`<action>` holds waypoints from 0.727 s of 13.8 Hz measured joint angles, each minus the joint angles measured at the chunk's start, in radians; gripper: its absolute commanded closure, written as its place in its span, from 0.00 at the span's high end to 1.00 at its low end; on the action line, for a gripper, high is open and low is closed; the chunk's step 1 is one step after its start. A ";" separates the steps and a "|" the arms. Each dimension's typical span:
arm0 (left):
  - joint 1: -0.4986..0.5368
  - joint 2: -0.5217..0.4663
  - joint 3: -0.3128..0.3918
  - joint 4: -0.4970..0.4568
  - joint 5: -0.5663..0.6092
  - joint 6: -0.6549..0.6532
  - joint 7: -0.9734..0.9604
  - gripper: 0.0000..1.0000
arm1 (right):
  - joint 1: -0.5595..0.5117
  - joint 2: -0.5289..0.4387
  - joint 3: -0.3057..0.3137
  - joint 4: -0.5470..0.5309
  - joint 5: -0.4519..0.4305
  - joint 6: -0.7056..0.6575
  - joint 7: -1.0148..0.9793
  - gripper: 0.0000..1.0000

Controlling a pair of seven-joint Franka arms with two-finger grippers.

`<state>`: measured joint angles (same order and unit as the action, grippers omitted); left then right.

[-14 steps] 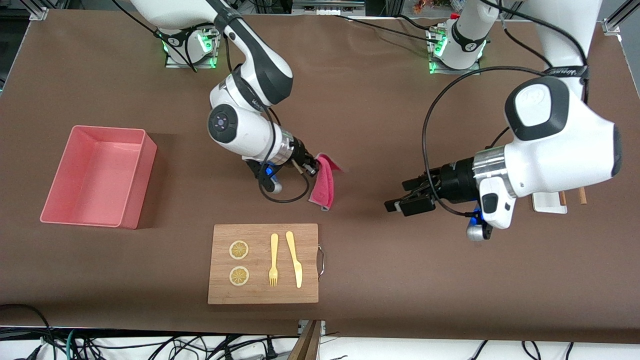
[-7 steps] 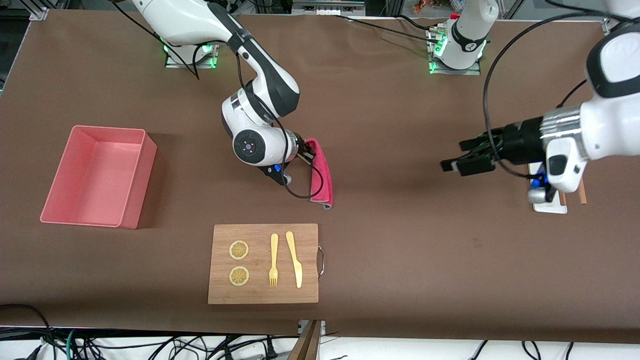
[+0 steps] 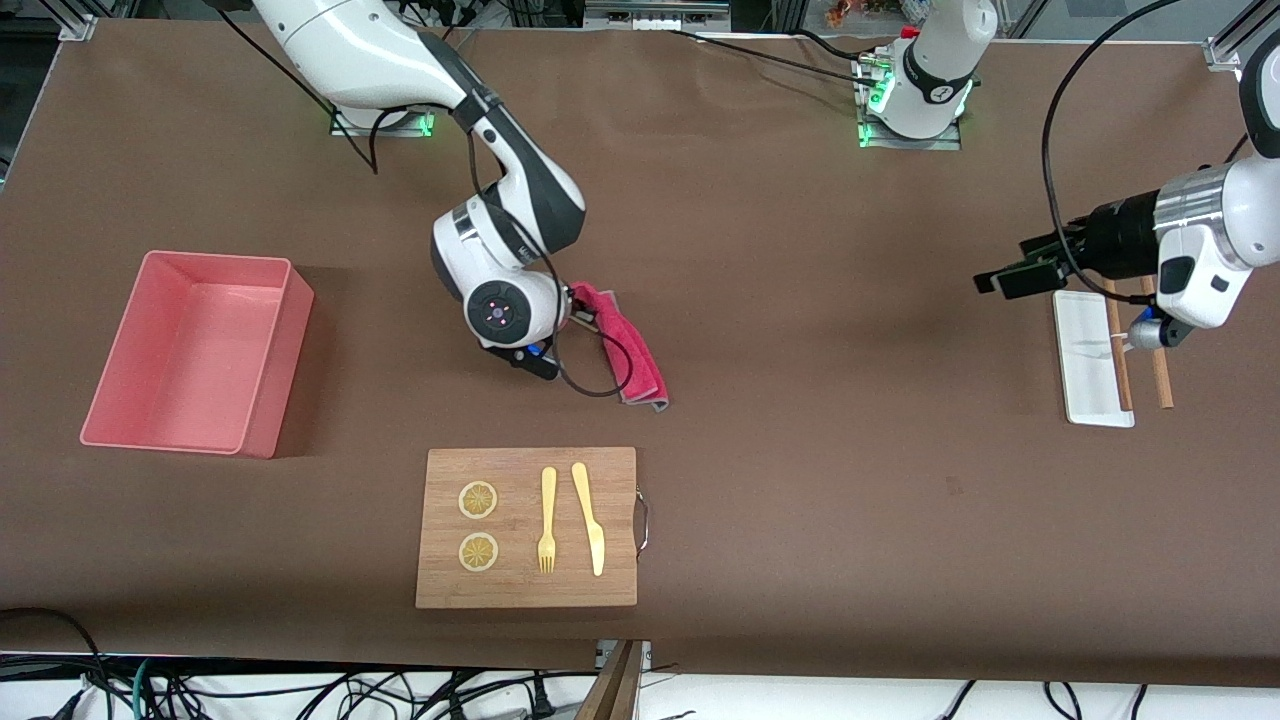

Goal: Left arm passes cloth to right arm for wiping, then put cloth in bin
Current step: 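Pull the cloth toward the pink bin while the left gripper withdraws, then wipe the table with the cloth, sweeping the right gripper from the bin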

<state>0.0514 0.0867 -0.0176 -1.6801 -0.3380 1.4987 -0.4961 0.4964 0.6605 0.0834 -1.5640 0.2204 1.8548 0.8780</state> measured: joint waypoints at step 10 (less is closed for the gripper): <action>-0.002 0.000 -0.191 0.111 0.465 0.037 0.112 1.00 | -0.027 -0.025 -0.350 0.007 -0.038 -0.217 -0.685 0.00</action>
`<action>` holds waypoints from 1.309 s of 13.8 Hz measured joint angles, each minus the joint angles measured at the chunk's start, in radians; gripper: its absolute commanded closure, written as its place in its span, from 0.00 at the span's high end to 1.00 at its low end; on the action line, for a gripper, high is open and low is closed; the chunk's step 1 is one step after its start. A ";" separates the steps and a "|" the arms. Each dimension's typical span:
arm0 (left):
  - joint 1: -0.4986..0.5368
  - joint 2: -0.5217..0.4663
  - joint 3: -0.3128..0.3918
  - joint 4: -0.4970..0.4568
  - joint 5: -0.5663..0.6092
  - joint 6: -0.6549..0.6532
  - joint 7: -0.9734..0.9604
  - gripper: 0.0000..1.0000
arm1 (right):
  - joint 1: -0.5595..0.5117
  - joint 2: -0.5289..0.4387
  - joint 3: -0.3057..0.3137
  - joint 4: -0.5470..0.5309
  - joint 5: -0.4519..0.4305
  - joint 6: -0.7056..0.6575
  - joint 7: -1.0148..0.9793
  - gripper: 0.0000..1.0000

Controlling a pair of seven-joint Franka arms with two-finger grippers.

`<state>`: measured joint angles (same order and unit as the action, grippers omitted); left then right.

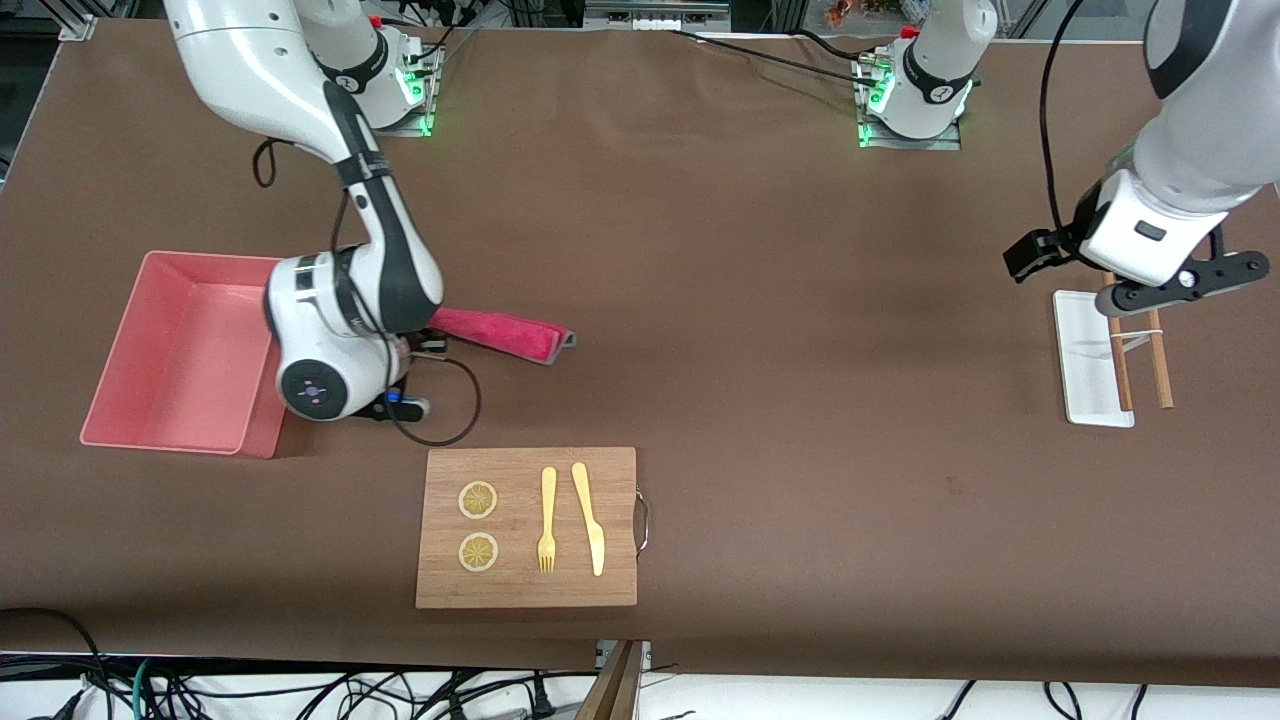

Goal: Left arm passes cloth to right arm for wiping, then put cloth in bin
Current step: 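Wipe the table with the cloth, sweeping the right gripper from the bin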

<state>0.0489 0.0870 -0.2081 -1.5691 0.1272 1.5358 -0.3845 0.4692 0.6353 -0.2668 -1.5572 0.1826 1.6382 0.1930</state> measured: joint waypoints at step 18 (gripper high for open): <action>0.177 -0.108 0.002 -0.103 -0.144 0.012 0.296 1.00 | 0.360 0.048 -0.076 0.001 0.236 0.270 0.540 0.00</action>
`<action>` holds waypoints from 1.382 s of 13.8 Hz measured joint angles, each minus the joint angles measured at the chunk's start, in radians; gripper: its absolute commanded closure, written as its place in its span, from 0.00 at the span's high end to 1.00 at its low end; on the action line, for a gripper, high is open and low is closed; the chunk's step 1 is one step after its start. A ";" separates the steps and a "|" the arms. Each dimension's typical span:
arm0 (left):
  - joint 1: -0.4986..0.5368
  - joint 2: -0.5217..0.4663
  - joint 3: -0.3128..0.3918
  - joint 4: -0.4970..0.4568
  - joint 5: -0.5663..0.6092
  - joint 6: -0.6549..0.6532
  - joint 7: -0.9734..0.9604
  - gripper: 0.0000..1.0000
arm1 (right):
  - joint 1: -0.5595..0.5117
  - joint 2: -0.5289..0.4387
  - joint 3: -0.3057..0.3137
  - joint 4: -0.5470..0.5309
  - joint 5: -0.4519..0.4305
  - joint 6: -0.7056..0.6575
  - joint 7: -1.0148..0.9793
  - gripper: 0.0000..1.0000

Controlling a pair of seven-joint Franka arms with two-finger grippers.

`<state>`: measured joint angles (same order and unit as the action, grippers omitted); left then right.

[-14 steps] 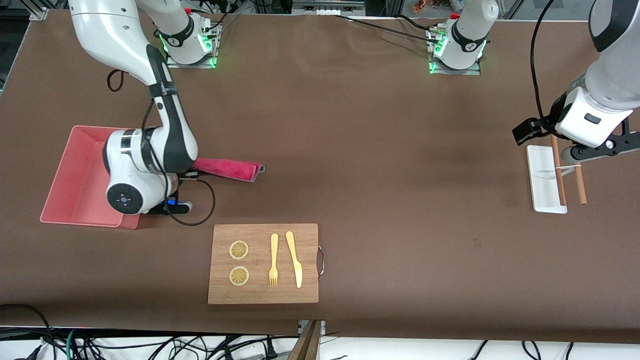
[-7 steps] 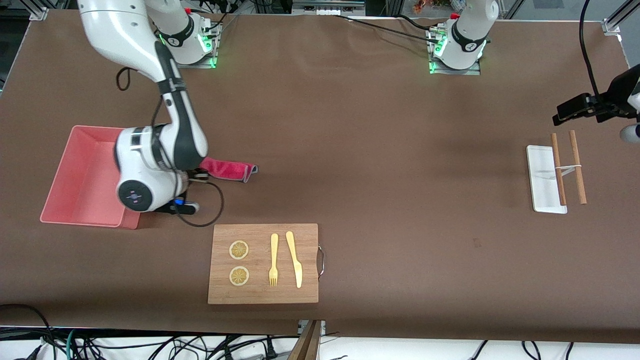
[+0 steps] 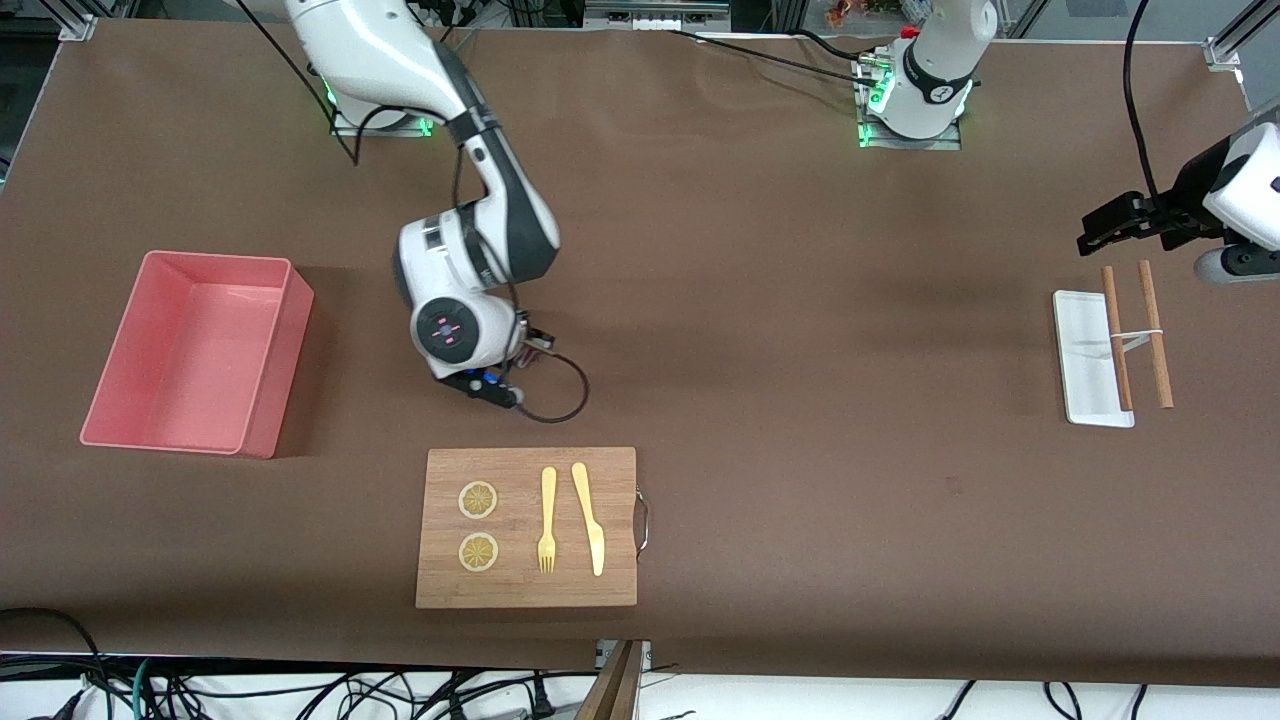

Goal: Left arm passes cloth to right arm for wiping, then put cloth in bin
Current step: 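Wipe the table with the cloth, sweeping the right gripper from the bin, then sweep the cloth back toward the pink bin with the right gripper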

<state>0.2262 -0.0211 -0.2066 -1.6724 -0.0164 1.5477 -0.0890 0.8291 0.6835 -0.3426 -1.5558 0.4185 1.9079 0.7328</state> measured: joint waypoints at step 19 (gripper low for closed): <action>0.001 0.041 -0.023 0.098 -0.002 0.071 0.003 1.00 | 0.059 0.062 0.146 0.038 0.157 0.390 0.291 0.00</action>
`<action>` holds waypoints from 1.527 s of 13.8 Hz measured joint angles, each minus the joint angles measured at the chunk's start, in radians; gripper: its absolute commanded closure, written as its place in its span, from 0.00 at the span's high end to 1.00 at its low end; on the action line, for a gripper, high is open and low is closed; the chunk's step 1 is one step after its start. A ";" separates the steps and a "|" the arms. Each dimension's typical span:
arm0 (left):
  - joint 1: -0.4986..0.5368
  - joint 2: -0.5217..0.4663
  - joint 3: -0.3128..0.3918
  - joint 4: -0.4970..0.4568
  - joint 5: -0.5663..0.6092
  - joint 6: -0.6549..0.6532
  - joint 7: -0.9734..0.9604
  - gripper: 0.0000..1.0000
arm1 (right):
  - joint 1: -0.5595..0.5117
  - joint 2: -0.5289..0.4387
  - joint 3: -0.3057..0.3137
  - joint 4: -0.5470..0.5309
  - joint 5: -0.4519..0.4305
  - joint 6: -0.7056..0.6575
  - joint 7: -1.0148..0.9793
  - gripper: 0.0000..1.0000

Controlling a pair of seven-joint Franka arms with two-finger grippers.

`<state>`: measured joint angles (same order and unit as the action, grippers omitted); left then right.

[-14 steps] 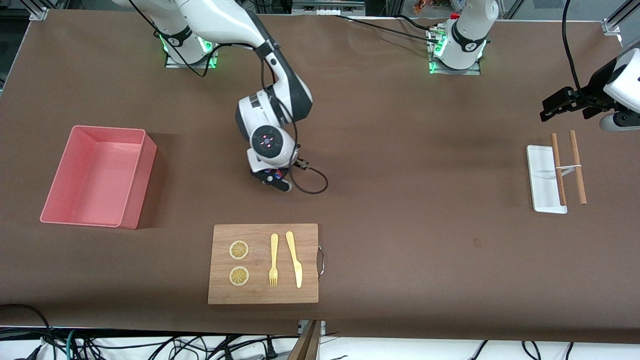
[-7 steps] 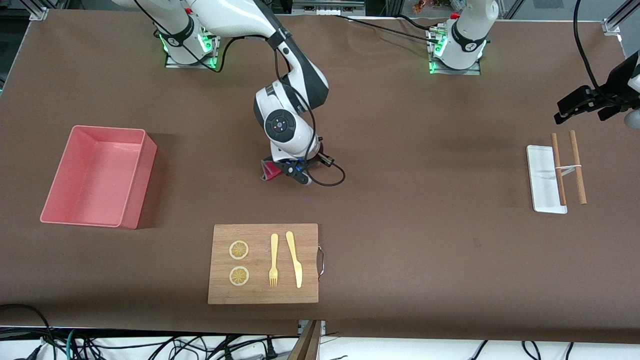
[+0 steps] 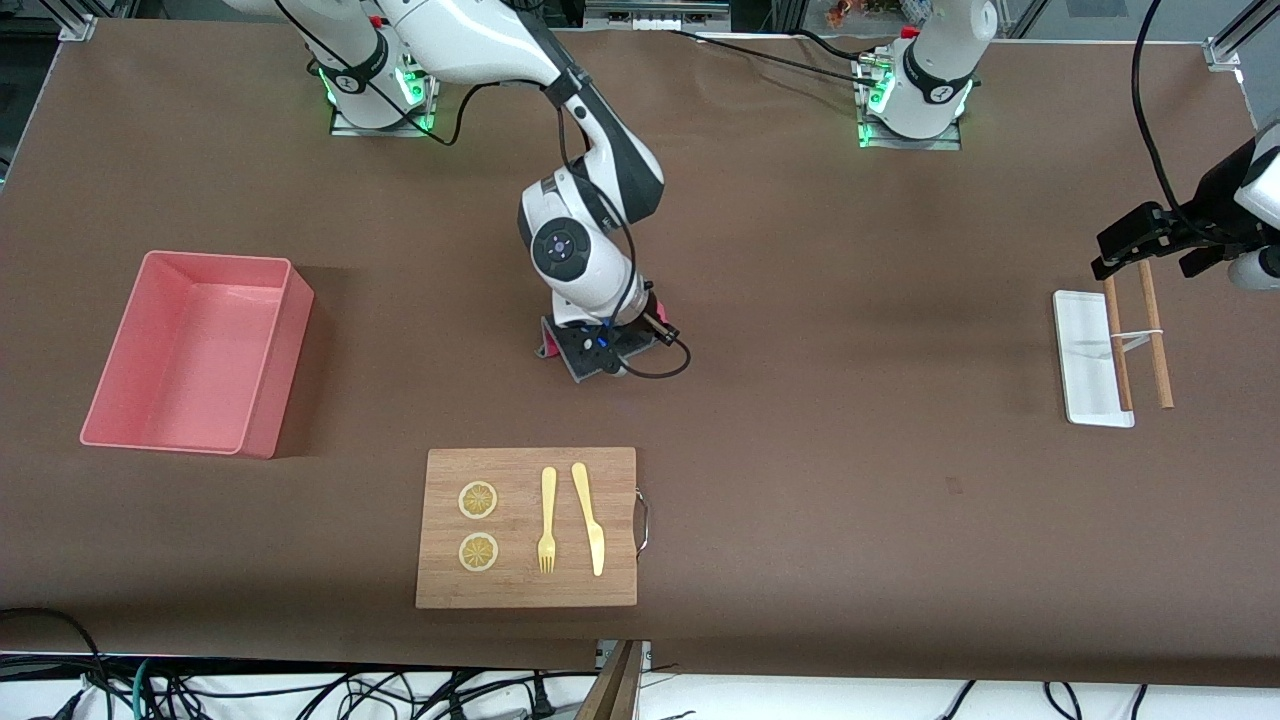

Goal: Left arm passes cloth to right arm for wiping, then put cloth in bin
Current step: 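Sweep the cloth back toward the pink bin with the right gripper, then lower the cloth into the pink bin and open the right gripper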

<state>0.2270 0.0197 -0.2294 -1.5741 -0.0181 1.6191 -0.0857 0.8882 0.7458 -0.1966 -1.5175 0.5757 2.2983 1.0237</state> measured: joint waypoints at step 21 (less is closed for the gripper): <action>-0.186 -0.021 0.082 0.023 0.010 -0.132 -0.124 1.00 | -0.268 -0.160 -0.574 0.138 -0.201 -0.982 -1.109 0.00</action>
<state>0.0411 -0.0014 -0.1472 -1.5511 -0.0082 1.4872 -0.2098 0.6204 0.5854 -0.7704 -1.3800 0.3743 1.3161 -0.0851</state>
